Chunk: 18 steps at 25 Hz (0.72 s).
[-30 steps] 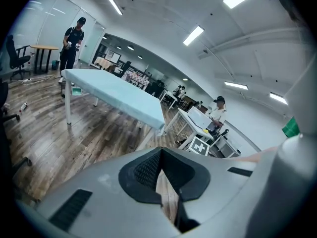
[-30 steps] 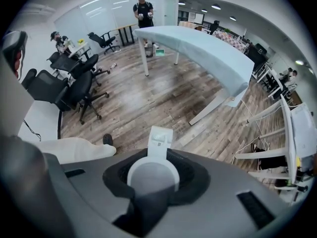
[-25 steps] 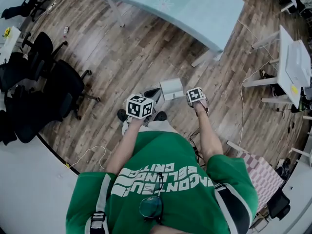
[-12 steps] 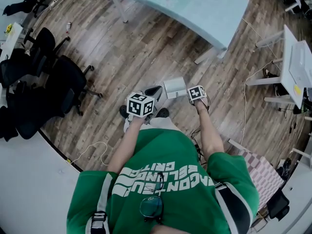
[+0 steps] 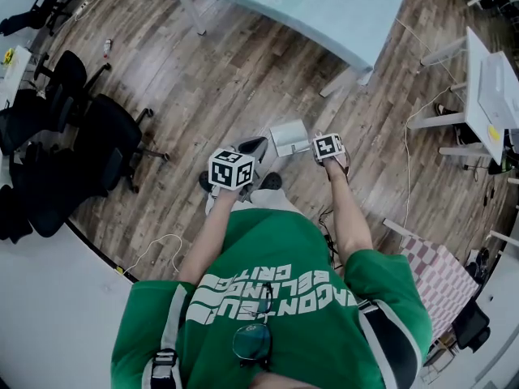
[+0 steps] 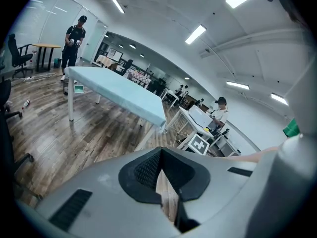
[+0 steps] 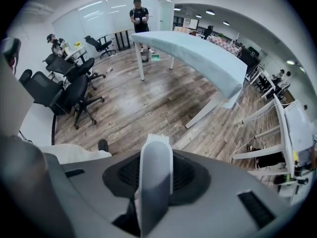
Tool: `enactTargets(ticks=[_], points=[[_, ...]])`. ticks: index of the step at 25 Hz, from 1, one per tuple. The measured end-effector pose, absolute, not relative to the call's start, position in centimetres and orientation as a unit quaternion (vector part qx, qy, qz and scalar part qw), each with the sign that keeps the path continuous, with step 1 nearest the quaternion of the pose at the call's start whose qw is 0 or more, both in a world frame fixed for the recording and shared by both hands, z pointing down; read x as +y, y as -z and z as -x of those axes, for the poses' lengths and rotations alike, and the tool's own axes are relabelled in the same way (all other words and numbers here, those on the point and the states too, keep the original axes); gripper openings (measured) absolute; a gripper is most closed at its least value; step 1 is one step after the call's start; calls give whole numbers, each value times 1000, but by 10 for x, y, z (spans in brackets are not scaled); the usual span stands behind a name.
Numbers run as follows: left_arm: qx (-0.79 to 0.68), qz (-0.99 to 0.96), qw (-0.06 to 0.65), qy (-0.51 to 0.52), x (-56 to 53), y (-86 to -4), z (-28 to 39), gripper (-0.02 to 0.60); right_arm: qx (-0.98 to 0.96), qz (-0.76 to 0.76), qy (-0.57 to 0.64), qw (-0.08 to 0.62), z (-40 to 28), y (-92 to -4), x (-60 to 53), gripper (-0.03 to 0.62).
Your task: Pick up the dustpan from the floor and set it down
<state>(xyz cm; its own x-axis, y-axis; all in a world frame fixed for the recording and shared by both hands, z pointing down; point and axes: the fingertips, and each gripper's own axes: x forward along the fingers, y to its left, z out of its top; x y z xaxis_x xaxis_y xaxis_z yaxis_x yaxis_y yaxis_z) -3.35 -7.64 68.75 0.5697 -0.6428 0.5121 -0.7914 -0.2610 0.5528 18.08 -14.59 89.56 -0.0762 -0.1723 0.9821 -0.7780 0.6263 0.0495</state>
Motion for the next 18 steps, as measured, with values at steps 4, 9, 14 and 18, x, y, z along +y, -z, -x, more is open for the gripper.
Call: enactTargets(ticks=[4,9,14,18], points=[[-446,-796,397,-98,-76,-682,37,3,-698,-351,-270,564,-177,-879,-138,125],[-423,-814,386,-98,-84,-667,27,3,-695,-397,-237,551,-198,-847,-138,143],[-393,-830,377,-121,-74,-664,23,3,-685,-436,-245,530,-208,-833,-129,141],[-378,-837,374,-129,-74,-662,34,3,-680,-469,-224,518,-208,-810,-132,142]])
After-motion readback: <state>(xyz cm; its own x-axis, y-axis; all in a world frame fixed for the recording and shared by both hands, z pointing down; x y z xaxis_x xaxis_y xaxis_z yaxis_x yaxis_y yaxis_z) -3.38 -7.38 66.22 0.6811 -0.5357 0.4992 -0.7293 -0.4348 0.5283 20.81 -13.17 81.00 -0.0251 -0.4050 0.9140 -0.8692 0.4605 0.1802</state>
